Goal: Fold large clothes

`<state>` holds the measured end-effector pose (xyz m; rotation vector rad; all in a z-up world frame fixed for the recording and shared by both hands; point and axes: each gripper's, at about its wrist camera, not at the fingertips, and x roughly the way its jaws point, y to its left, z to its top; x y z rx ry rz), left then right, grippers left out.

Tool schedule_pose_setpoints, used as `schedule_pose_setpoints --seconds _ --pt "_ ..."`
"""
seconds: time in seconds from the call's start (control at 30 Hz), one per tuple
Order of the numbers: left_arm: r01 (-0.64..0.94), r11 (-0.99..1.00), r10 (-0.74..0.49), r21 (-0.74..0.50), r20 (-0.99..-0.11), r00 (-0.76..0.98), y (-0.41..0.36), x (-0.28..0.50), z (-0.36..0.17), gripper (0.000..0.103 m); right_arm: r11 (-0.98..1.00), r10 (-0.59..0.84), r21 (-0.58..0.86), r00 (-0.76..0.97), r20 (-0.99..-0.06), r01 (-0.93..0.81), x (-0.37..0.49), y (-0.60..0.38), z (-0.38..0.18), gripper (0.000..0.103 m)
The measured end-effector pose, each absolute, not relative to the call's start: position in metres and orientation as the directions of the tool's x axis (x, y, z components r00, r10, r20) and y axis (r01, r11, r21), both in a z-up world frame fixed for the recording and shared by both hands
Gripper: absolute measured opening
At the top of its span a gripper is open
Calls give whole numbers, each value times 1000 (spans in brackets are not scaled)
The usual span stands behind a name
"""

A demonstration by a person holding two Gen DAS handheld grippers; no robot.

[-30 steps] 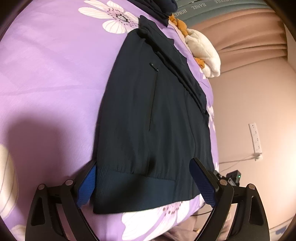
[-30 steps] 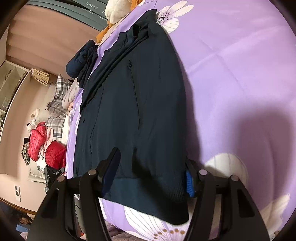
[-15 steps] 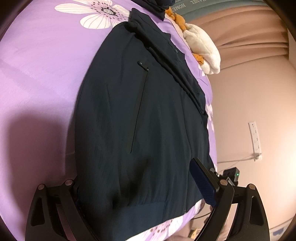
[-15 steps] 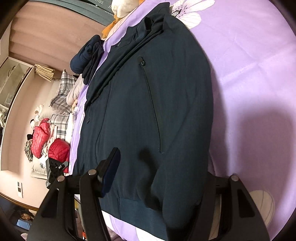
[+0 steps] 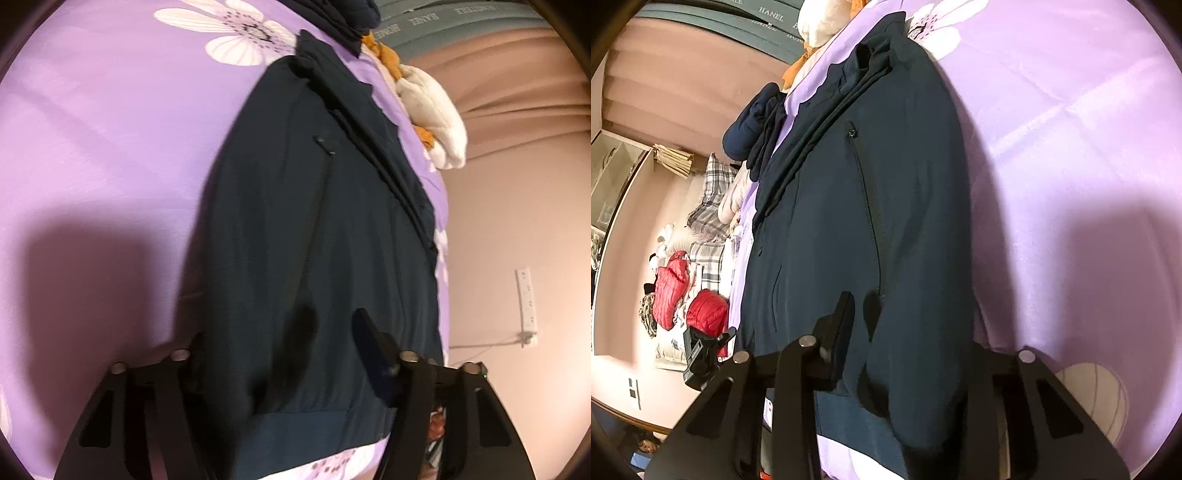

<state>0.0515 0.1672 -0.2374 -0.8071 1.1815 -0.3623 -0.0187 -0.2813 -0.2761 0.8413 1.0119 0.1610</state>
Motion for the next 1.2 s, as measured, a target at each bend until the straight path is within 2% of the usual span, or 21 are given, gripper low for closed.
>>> schedule_pose_setpoints --seconds 0.2,0.27,0.43,0.53,0.63,1.2 --pt "-185 666 -633 -723 -678 374 170 50 -242 46 710 459 660 550 -697 244 -18 -279 -276 28" --pt "-192 668 -626 -719 -682 378 169 50 -242 41 718 448 650 552 -704 247 -18 -280 -276 23" --pt "-266 641 -615 -720 -690 383 178 49 -251 20 755 399 606 557 -728 251 -18 -274 -272 21" --pt "-295 597 -634 -746 -664 395 184 47 -256 18 798 353 552 556 -752 240 -17 -265 -267 20" --pt "-289 622 -613 -728 -682 398 179 47 -252 18 812 334 533 558 -760 239 -16 -263 -266 20" --pt "-229 767 -490 -600 -777 396 164 46 -238 17 789 341 560 576 -742 254 -21 -265 -269 19"
